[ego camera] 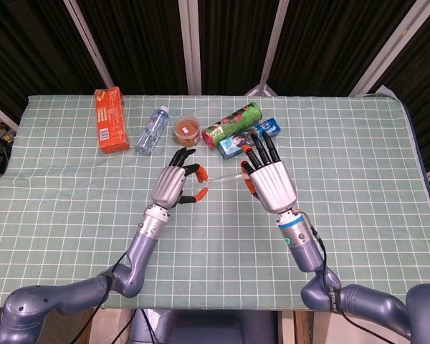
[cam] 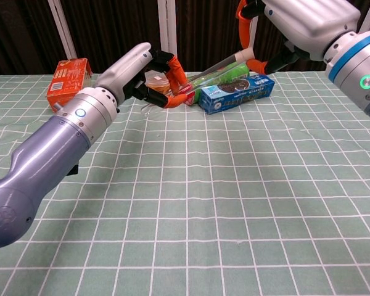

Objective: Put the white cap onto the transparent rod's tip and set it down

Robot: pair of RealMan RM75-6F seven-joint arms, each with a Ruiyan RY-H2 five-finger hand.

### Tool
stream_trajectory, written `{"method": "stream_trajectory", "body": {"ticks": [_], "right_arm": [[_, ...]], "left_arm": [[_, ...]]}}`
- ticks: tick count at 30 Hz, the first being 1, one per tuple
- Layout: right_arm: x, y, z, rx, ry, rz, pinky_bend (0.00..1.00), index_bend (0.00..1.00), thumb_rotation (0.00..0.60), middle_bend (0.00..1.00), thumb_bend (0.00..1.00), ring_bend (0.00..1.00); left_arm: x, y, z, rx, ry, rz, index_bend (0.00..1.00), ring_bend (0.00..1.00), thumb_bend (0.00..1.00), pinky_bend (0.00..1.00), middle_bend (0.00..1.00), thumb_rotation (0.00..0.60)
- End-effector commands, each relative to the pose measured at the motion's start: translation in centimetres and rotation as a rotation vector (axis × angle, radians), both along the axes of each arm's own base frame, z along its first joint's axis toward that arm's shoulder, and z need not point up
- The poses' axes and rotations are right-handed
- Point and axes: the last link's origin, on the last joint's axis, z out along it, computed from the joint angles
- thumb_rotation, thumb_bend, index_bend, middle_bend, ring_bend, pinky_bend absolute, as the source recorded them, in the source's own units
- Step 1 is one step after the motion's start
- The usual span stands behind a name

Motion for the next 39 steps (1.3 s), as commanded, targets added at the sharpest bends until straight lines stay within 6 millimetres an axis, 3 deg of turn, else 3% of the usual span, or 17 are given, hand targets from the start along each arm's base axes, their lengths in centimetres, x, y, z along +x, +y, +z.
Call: {"method": "stream_trajectory", "body": {"ticks": [1, 27, 29, 33, 39], "right_arm": [[0.02, 0.04, -0.02, 0.004, -0.008, -0.004, 0.0, 0.62, 0.6, 0.28, 0.34, 0.08], [0.49, 0.4, -0.13, 0.014, -0.014, 0.005, 0.0, 0.61, 0.6, 0.28, 0.34, 0.08], [0.45, 0.44, -0.15, 0.013, -0.008, 0.005, 0.0, 0.57, 0.6, 0.28, 0.34, 0.08], [0.3, 0.49, -0.23, 0.016, 0.007, 0.001, 0.0, 0.36, 0.6, 0.25, 0.34, 0.08], [0.06, 0.67, -0.3, 0.022, 0.014, -0.004, 0.0, 0.29, 0.6, 0.22, 0.34, 0.08]], "left_arm": [[0.01, 0.03, -0.04, 0.001, 0.001, 0.0, 0.56, 0.11, 0.79, 0.0, 0.57, 0.6], [0.71, -0.09, -0.27, 0.002, -0.011, -0.007, 0.56, 0.11, 0.79, 0.0, 0.57, 0.6], [0.69, -0.07, -0.27, 0.003, -0.013, -0.004, 0.56, 0.11, 0.79, 0.0, 0.57, 0.6], [0.69, -0.04, -0.28, 0.004, -0.019, 0.002, 0.56, 0.11, 0.79, 0.0, 0.57, 0.6], [0.77, 0.06, -0.15, 0.013, -0.049, 0.023, 0.56, 0.11, 0.79, 0.0, 0.57, 0.6]]}}
